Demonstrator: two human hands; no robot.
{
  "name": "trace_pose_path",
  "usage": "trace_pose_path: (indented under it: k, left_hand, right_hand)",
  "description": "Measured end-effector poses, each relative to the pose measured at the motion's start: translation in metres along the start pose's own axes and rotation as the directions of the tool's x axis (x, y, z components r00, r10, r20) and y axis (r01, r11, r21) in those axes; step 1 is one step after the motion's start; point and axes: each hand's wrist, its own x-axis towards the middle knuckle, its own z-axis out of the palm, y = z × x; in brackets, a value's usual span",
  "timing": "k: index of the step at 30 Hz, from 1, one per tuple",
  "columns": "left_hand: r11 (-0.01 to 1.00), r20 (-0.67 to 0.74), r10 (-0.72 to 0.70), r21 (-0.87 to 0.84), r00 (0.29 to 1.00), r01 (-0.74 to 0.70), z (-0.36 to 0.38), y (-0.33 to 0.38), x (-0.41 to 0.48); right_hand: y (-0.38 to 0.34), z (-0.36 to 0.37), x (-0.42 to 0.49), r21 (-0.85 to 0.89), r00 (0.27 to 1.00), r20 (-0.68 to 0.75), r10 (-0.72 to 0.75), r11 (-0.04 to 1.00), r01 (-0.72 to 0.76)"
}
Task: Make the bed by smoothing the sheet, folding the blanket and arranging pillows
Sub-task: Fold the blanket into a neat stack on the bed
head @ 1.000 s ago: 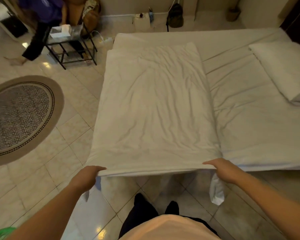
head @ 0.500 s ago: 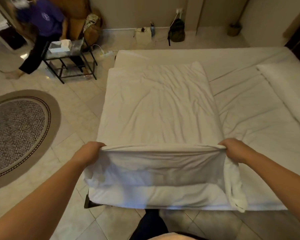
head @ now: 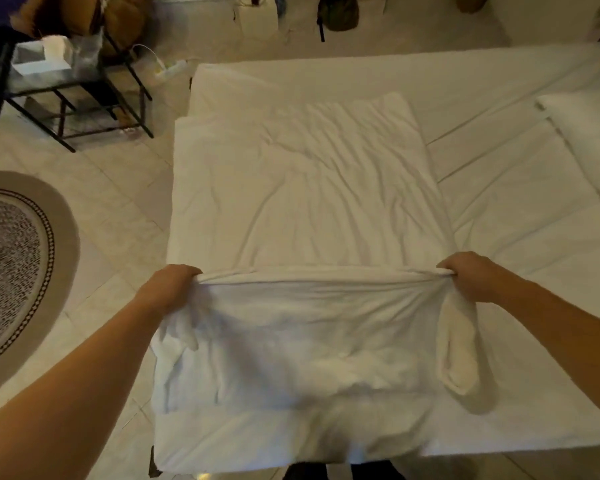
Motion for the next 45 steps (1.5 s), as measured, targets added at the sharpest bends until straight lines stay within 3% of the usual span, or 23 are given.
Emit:
trace_pose_path:
  k: [8,15,17,19,21,24,27,30,32,35,38,40,42,45]
  left_hand:
    - [0.998,0.087,-0.056,-0.015,0.995,0.057,0.014,0.007,0.067]
    - [0.986,0.055,-0.142,-0.084,0.988,0.146,-0.004,0.011,0.131]
    - [0.978,-0.026,-0.16,-0.14,0.987,0.155,-0.022,0.013,0.154]
    - [0.967,-0.139,-0.173,-0.212,0.975,0.141,-0.048,0.014,0.182]
    - [0.957,-0.273,-0.179,-0.269,0.945,0.104,-0.075,0.009,0.218]
    - [0.986,-0.462,-0.15,-0.131,0.874,0.1,-0.104,-0.002,0.274]
    - [0.995,-0.575,-0.096,-0.033,0.813,0.094,-0.098,0.016,0.295]
    - [0.993,-0.576,0.014,-0.091,0.817,-0.081,-0.05,0.046,0.279]
    - [0.986,-0.528,0.072,-0.089,0.846,-0.139,-0.003,0.058,0.26]
    - [0.986,-0.348,0.105,-0.086,0.931,-0.143,0.07,0.054,0.239]
    - [0.992,-0.222,0.074,-0.086,0.972,-0.095,0.13,0.027,0.236]
    - [0.992,-0.19,0.049,-0.102,0.981,-0.07,0.146,0.017,0.24]
    - [0.992,-0.192,0.036,-0.111,0.981,-0.058,0.149,0.018,0.244]
    - [0.991,-0.198,0.032,-0.122,0.98,-0.057,0.146,0.025,0.248]
  right_hand:
    - [-0.002,-0.002,0.085,0.009,0.994,0.109,0.001,1.0,-0.002]
    - [-0.01,-0.025,0.162,-0.018,0.994,0.108,0.028,0.999,-0.027]
    - [-0.022,-0.05,0.184,-0.017,0.999,0.029,0.031,0.999,-0.03]
    - [-0.036,-0.08,0.208,-0.047,0.986,-0.158,0.058,0.997,-0.066]
    - [-0.05,-0.112,0.23,-0.125,0.904,-0.42,0.078,0.982,-0.143]
    - [-0.069,-0.146,0.265,0.085,0.78,-0.599,0.18,0.983,-0.161]
    - [-0.086,-0.148,0.289,0.238,0.822,-0.539,0.181,0.97,-0.058]
    - [-0.097,-0.106,0.292,0.127,0.924,-0.382,0.011,0.991,0.041]
    - [-0.096,-0.063,0.286,-0.025,0.955,-0.288,-0.07,0.998,0.066]
    - [-0.08,-0.003,0.278,-0.252,0.972,-0.202,-0.124,0.965,0.071]
    - [-0.053,0.029,0.279,-0.298,0.971,-0.221,-0.086,0.954,0.016]
    - [-0.037,0.032,0.286,-0.231,0.936,-0.342,-0.081,0.973,0.0]
    - [-0.024,0.022,0.291,-0.132,0.852,-0.523,0.012,0.987,-0.094]
    - [-0.011,-0.009,0.295,0.034,0.607,-0.763,0.22,0.953,-0.302]
